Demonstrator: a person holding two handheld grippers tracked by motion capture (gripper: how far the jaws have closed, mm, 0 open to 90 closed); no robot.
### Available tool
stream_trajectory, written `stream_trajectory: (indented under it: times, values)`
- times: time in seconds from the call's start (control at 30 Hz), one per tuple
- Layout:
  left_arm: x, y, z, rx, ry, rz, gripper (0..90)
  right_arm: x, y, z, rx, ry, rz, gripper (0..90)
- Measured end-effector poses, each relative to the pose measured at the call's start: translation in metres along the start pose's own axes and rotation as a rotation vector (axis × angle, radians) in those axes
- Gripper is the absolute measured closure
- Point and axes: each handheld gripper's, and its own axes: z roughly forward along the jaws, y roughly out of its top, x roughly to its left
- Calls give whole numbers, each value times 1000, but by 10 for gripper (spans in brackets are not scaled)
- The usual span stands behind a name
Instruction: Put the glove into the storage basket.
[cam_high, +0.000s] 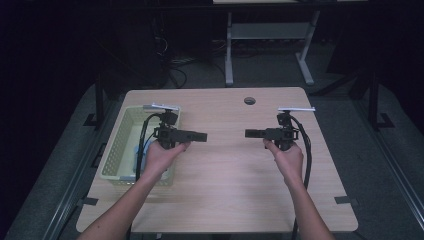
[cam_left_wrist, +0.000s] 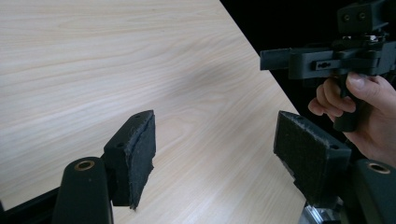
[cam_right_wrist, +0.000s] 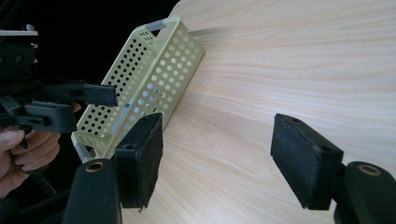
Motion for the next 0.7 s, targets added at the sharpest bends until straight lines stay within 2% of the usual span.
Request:
stream_trajectory:
  times: [0.17,0.3,0.7]
  values:
    - [-6,-3,8,8,-7,7,287,-7,-5,-9,0,-7,1,335]
    - [-13,-5,16,25,-21,28,287,-13,-10,-14,0,-14,12,335]
    - [-25,-13,30,30,-50,49,287,-26,-25,-27,10,-13,30,331]
